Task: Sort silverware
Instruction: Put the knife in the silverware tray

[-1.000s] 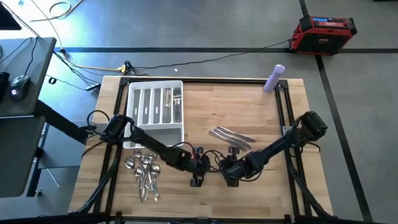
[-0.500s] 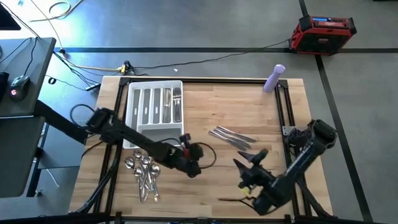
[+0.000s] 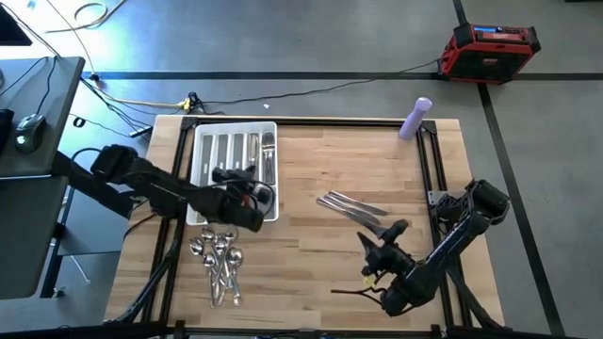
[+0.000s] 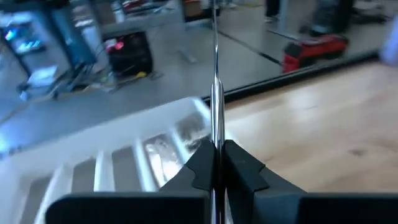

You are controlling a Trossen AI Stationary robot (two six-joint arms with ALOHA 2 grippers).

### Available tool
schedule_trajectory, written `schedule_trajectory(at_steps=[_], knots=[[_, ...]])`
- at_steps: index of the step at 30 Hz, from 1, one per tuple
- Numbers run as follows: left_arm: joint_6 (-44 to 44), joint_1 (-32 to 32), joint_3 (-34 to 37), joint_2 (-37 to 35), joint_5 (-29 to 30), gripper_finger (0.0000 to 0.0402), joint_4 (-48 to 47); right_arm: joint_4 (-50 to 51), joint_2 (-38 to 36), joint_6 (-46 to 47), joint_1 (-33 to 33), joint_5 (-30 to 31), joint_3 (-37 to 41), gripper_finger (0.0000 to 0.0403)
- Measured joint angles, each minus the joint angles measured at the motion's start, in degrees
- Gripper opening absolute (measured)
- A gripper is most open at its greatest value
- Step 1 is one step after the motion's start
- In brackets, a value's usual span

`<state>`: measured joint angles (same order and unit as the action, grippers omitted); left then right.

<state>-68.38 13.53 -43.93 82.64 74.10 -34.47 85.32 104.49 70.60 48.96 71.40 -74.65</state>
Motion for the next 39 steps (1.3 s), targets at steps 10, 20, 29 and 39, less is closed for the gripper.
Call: schedule_trajectory(at_steps=[10,20,29,39], knots=[[10.06,-9.62,15.81,2.89,-8.16,0.0,37.04,-1.08,-0.02,-0.1,-0.23,-0.14,0.0,0.0149],[8.64,-12.21,16.88,6.3,-14.94,0.0014,42.1,-1.31,-0.02,-0.54,-0.19,-1.38,-0.02,0.0149],[3.28,-12.14,16.86,7.99,-16.18,0.0082,40.83,-2.02,-0.02,-1.34,-0.19,-1.65,-0.04,0.0149],[11.53,-11.17,16.86,1.81,-16.83,0.0119,40.76,-3.74,-0.04,-1.41,-0.34,-3.48,0.68,0.0149]])
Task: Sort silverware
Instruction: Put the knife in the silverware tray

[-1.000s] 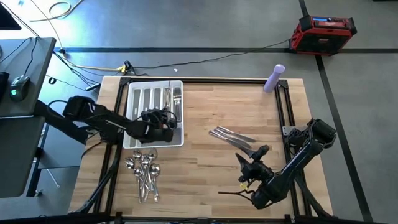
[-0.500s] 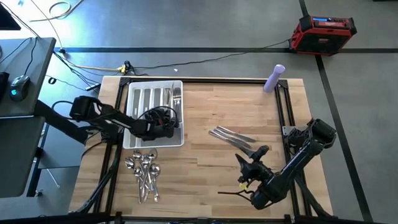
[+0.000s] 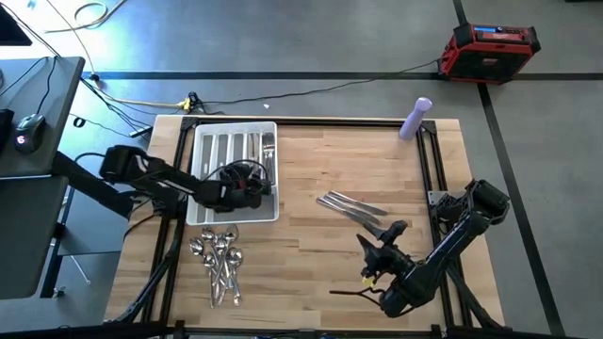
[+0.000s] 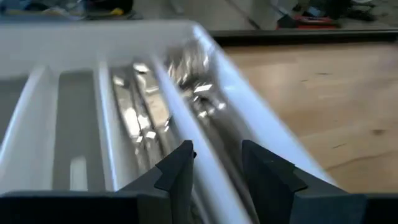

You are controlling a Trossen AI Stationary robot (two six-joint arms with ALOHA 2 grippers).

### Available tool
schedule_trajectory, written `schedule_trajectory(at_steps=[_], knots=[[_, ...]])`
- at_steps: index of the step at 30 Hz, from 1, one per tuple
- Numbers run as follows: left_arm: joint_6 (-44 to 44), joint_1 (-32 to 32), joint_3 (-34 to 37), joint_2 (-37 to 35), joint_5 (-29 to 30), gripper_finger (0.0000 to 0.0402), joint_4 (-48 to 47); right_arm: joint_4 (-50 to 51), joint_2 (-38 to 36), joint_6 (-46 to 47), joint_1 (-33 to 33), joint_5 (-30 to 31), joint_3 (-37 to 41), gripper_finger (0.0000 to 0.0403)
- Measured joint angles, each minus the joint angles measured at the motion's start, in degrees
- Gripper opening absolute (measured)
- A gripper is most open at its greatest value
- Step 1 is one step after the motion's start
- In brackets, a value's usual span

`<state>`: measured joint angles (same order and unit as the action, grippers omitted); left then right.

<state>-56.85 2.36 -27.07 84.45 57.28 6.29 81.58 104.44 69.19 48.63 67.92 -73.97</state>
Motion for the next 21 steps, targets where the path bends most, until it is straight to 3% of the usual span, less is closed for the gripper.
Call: schedule_trajectory(at_steps=[5,11,16,21], knots=[[8.34,2.47,-0.03,-10.18,-0.21,0.0119,0.39,3.16,-0.01,1.53,-2.99,-13.77,1.5,0.0149],[19.48,8.23,-2.71,-19.05,-4.66,0.0119,0.82,-6.81,-3.03,-6.6,-7.77,-16.39,6.06,0.0149],[29.97,14.29,-6.05,-16.84,-7.87,0.0117,5.58,-25.09,-10.15,-15.99,-15.12,-18.49,14.66,0.0149],[41.81,17.51,-12.14,-10.73,-7.81,0.009,5.25,-45.23,-13.89,-21.53,-23.86,-28.06,26.12,0.0127]])
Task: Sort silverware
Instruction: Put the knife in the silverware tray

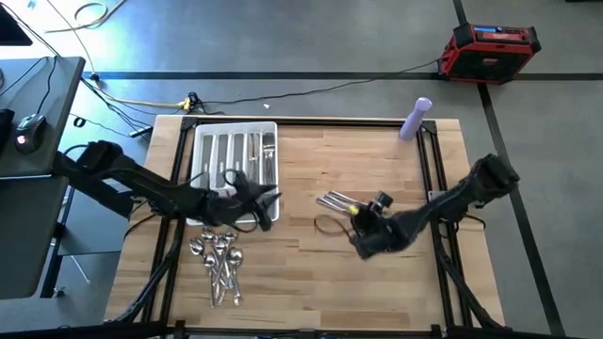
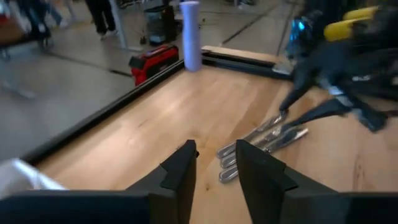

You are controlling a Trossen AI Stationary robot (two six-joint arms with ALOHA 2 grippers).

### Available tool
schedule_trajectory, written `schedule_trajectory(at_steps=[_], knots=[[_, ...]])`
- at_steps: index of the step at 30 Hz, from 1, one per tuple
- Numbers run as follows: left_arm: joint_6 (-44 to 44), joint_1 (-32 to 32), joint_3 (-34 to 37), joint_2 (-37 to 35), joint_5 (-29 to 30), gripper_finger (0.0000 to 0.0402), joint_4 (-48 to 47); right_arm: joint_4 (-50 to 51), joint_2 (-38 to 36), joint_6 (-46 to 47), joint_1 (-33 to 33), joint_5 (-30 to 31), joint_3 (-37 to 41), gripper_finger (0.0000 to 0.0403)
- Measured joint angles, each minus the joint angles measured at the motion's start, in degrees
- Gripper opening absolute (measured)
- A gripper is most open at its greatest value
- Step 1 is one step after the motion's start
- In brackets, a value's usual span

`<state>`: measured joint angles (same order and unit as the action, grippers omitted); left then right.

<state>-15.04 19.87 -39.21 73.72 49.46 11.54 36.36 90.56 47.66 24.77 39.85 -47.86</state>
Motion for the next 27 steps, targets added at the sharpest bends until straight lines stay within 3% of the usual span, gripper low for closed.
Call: schedule_trajectory(at_steps=[4,7,12,16,22,27], knots=[[6.38,0.44,-5.22,4.89,0.09,0.0054,-0.67,-14.11,1.63,-4.39,-3.33,-8.53,6.93,0.0062],[8.13,0.44,-8.36,7.34,0.12,0.0028,-2.38,-16.98,2.92,-4.92,-4.04,-9.63,8.86,0.0011],[8.2,0.44,-9.8,8.6,0.47,0.0003,-4.43,-17.85,3.18,-2.9,-4.28,-10.56,9.18,0.0003],[6.45,0.44,-9.76,8.6,0.15,0.0003,-5.46,-23.33,3.22,-6.28,-3.28,-16.07,9.2,0.0001],[10.11,0.9,-9.8,11.84,-13.25,0.0005,-5.06,-33.81,3.42,-13.13,-0.6,-24.26,9.27,0.0],[15.06,1.8,-9.92,21.12,-15.57,0.0005,2.17,-40.06,3.42,-17.99,1.27,-29.05,9.29,0.0]])
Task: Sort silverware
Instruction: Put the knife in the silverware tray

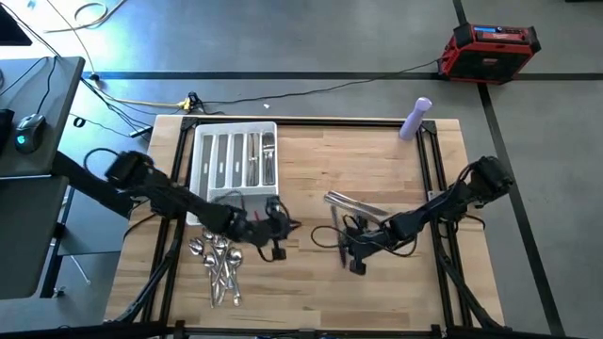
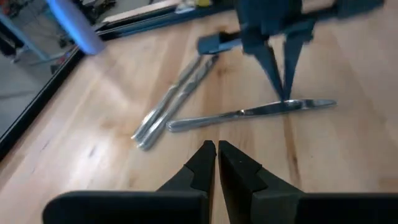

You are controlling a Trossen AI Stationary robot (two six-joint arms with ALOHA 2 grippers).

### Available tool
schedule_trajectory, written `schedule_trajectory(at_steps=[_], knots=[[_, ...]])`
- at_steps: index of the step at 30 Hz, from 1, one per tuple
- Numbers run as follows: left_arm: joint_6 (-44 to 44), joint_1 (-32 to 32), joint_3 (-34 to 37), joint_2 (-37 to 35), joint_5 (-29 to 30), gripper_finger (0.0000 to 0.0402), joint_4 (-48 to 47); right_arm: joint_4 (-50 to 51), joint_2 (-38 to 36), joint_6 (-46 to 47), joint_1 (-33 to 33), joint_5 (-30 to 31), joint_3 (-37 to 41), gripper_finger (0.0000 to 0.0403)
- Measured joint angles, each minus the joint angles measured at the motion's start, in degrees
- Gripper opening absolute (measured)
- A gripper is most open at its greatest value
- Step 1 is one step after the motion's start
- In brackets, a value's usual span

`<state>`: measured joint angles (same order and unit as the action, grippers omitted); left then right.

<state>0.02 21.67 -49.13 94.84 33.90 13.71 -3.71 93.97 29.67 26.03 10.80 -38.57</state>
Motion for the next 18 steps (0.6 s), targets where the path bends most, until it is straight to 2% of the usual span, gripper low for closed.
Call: schedule_trajectory(at_steps=[3,7,9,13,18], knots=[[2.76,-0.52,-3.65,6.5,-0.55,0.0005,2.71,-0.83,0.0,-1.22,1.74,0.86,-0.56,0.0],[4.57,-1.78,-12.5,13.91,-5.93,0.0005,-0.56,8.55,0.0,4.53,2.21,11.03,-3.47,0.0],[4.73,-2.13,-17.26,17.19,-9.05,0.0005,-4.47,10.29,0.0,6.33,1.37,14.11,-4.16,0.0],[4.75,-2.16,-24.95,21.98,-12.81,0.0005,-10.42,10.13,0.14,6.41,-1.17,14.84,-4.17,0.0],[4.75,-1.78,-29.33,27.01,-20.85,0.0005,-10.48,16.77,-0.74,7.05,-2.02,16.79,-4.22,0.0]])
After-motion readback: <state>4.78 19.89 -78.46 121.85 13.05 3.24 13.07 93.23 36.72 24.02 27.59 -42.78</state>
